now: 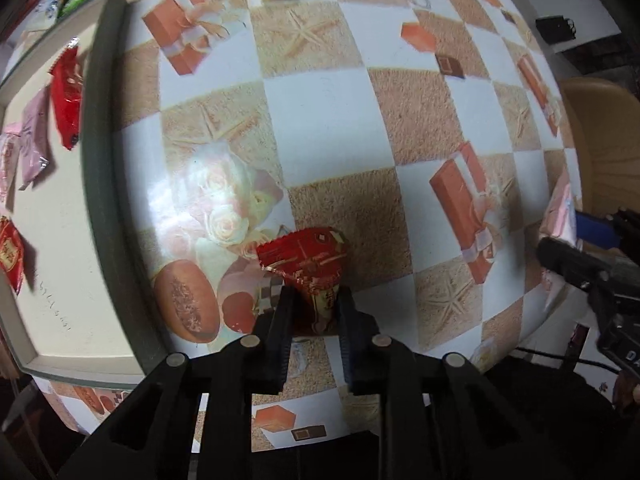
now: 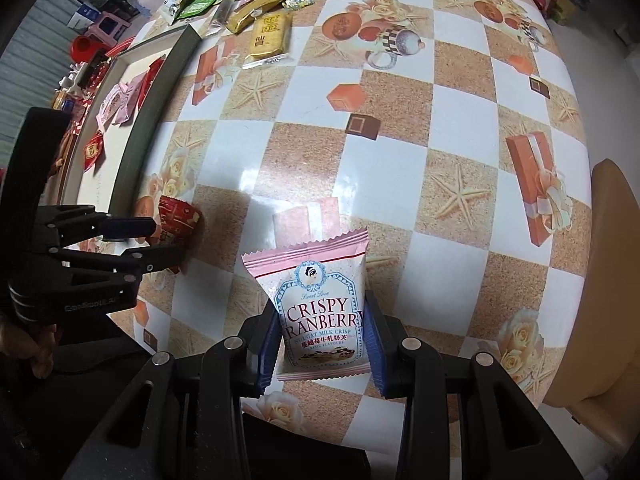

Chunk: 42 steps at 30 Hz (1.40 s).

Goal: Organize snacks
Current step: 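Carry the red candy in the left tool while the right carries the cranberry bag over the tray, then open the left tool over the tray while the right tool opens, dropping both snacks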

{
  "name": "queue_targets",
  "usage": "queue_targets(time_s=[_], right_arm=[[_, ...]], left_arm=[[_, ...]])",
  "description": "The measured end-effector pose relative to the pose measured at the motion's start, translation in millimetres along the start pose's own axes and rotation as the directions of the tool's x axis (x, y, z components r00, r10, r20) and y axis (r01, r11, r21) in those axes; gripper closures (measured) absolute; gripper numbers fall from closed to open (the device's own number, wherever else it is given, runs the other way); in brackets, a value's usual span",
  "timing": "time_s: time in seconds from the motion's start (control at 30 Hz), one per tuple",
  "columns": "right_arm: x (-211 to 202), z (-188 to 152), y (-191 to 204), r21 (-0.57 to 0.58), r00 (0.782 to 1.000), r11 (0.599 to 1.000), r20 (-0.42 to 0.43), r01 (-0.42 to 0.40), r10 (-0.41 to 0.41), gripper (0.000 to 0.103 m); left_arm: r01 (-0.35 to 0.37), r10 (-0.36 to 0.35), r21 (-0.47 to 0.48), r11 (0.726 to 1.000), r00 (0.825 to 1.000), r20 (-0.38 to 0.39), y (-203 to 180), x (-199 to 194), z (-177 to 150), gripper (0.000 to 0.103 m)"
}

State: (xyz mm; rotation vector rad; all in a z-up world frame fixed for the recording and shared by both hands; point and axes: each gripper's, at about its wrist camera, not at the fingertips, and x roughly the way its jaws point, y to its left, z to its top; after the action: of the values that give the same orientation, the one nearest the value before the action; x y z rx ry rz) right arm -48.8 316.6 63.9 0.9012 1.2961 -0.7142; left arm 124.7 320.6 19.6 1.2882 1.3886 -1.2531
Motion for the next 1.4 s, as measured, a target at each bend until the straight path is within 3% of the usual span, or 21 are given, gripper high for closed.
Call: queue_targets(time_s=[0.23,0.53,0.93,1.4], right_arm=[[-7,6,0,0.002,1.0,1.0,0.018,0.013,-0.013,0.064],[-13,31,40,-0.054,0.999,0.998,0.046,-0.021,0.023,0.064],[-2,59,138,-0.262,0.999,0.964,0.018,-0.031,0.037,0.064],[7,81,217,-0.416,1.0,0.909,-0.003,-0.004,0.004,0.064]], left_arm=[[0.059,-0.057,-0.018,0.998,0.994,0.089,3,-32,2,0.081],[0.031,-0.016,-0.074,0.997,0.982,0.19,44,-82,-14,0.081],[0.012,0.035,-0.207,0.978,0.974,0.224,110,-97,-44,0.081],[0.068,0.012,-0.308,0.949,0.968,0.251,175,-103,-68,0.081]])
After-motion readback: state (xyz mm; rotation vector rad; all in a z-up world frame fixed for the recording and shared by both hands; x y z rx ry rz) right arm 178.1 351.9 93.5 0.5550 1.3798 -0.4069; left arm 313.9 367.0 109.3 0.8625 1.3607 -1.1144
